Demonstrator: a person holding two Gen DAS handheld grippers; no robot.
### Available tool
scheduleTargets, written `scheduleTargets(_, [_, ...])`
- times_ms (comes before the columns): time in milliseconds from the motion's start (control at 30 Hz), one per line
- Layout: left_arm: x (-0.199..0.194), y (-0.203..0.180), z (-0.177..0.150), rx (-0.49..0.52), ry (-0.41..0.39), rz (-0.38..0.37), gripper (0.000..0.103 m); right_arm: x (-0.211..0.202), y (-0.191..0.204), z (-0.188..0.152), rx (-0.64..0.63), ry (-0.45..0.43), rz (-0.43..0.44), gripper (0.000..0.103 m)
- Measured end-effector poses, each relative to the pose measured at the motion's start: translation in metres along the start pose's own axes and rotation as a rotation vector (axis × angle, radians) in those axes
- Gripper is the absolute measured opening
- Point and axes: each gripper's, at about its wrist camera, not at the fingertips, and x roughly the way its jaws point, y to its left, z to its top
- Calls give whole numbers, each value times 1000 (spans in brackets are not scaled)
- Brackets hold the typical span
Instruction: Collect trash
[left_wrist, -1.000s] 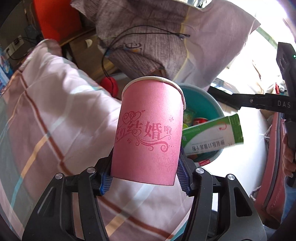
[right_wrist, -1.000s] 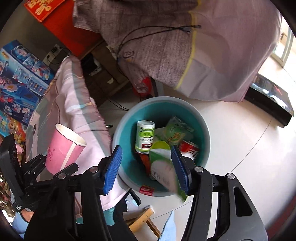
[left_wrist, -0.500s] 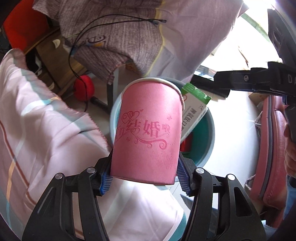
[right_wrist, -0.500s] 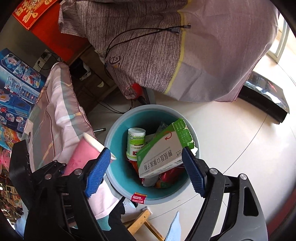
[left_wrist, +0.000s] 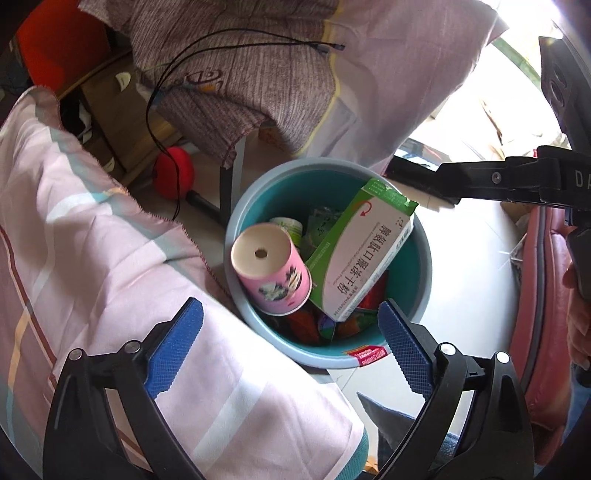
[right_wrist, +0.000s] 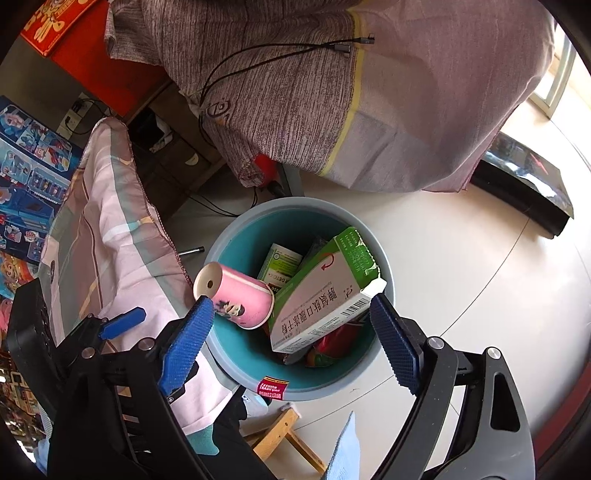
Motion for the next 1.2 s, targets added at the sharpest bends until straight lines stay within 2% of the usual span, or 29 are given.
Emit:
scheduleTargets(300, [-18,6,-19,-5,-13,50,97,-11,29,-17,-80,-14,24,87])
scheduleTargets(467, [-39,10,-30,-22,-63,96,97,-20,42,-30,-119,-29,21,93])
scheduleTargets(733, [-73,19,-50,-53,-127,173,97,-34,53,-51,-156,-42,-24,96])
scheduleTargets(933, [-88,22,-66,-72,-142,189,98,-51,63,-68,-194,-77,-72,96])
scheduleTargets(1200, [-107,25,-86,-95,-166,193,99,-65,83,-91,-246,-105,-84,96])
